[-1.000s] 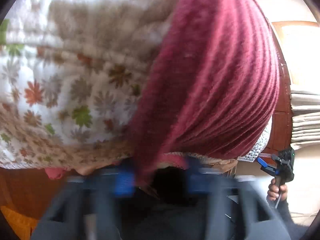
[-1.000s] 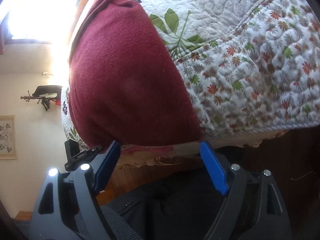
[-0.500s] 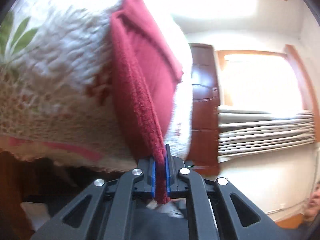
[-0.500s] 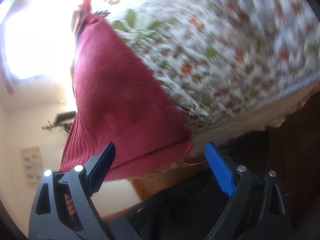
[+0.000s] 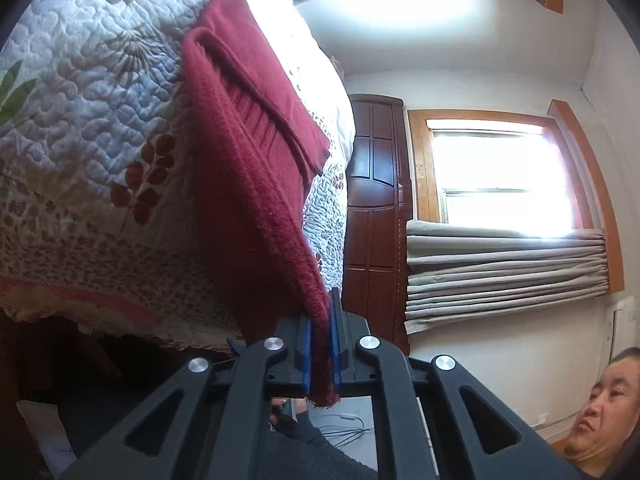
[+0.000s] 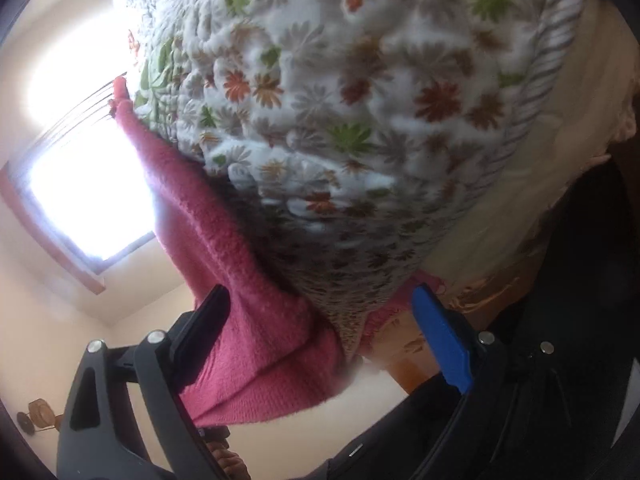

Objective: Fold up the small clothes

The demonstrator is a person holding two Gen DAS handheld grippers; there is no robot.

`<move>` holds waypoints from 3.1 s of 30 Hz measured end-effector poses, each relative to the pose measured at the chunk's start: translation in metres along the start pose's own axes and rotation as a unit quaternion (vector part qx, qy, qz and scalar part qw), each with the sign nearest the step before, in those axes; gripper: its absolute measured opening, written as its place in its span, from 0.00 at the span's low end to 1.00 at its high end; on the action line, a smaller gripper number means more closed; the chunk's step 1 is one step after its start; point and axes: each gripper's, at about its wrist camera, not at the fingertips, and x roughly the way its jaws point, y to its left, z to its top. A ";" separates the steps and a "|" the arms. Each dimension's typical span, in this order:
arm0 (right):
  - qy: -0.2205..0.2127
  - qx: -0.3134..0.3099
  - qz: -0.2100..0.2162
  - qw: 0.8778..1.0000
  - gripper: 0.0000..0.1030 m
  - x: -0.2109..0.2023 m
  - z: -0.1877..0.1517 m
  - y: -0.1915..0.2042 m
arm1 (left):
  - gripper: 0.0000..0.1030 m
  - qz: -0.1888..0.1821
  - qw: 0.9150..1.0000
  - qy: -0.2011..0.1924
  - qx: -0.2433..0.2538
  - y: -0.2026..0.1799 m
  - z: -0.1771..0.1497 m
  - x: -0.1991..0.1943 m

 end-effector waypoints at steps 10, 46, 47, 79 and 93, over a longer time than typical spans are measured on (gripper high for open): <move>-0.027 -0.090 0.038 0.995 0.06 -0.052 -0.036 0.097 | 0.07 -0.013 0.999 -0.036 -0.034 0.021 -0.012 -0.028; 0.018 -0.174 -0.142 0.974 0.34 0.113 0.134 0.342 | 0.30 -0.068 0.926 -0.211 -0.304 0.166 0.181 0.041; 0.020 -0.179 -0.139 0.974 0.36 0.112 0.137 0.347 | 0.32 -0.065 0.928 -0.221 -0.294 0.159 0.183 0.038; 0.042 -0.380 -0.298 0.875 0.67 0.138 0.120 0.352 | 0.66 0.307 0.942 0.049 0.124 0.086 0.225 0.081; 0.063 -0.412 -0.313 0.853 0.67 0.149 0.130 0.366 | 0.12 0.308 0.938 0.035 0.153 0.068 0.224 0.082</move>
